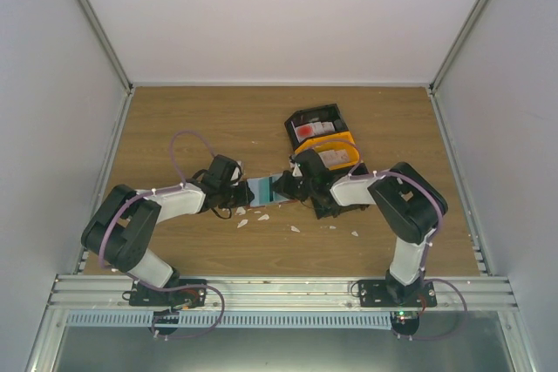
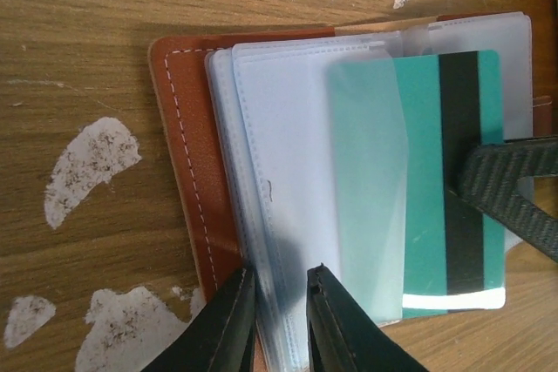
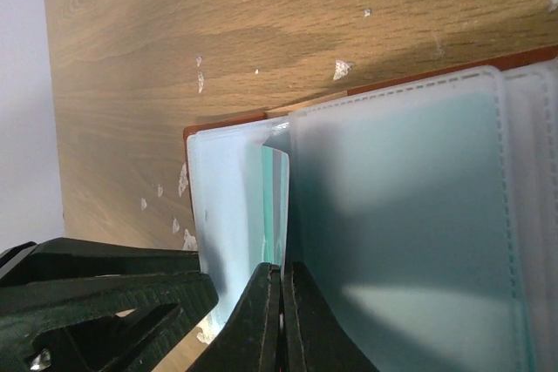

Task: Put the credit cards into the card holder
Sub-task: Insert the credit card into the card holder.

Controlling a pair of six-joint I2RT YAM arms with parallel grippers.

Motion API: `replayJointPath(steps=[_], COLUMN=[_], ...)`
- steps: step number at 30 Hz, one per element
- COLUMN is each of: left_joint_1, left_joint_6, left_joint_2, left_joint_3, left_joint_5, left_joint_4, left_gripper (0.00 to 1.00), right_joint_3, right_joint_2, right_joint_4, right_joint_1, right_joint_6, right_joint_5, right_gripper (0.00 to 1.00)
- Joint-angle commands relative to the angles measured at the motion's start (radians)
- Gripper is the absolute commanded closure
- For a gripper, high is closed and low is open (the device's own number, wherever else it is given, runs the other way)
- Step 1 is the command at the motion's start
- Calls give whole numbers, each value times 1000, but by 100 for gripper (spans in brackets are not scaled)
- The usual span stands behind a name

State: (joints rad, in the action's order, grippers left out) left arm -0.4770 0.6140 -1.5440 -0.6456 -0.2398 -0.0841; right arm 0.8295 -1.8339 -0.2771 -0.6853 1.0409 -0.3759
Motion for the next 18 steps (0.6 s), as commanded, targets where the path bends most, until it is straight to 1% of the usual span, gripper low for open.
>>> replayJointPath(steps=[1,7,12,14,18], left_joint_1=[21,21,21,21,21], left_joint_6=[-4,-4,-5,-5,-11], left_joint_2=[-50,-59,-64,-64,-56], left_joint_3=[18,21,19,17,15], left_joint_5=[69,63,61,58,47], left_joint_4=[-29,-28,-26,-26,-26], left_gripper=[78,75,75,75,73], right_joint_3=[-2,23,43,39,47], right_joint_2=[-66,-108,-123,-102,-34], right_joint_4=[31,15,38,50,112], right_joint_1=[-16,-16,-23,-26,-33], right_joint_6=[-14,-27,-55,-60,-85], right_joint_5=[-31,-52,-69,-45,36], right_gripper=[100,98,94,87,68])
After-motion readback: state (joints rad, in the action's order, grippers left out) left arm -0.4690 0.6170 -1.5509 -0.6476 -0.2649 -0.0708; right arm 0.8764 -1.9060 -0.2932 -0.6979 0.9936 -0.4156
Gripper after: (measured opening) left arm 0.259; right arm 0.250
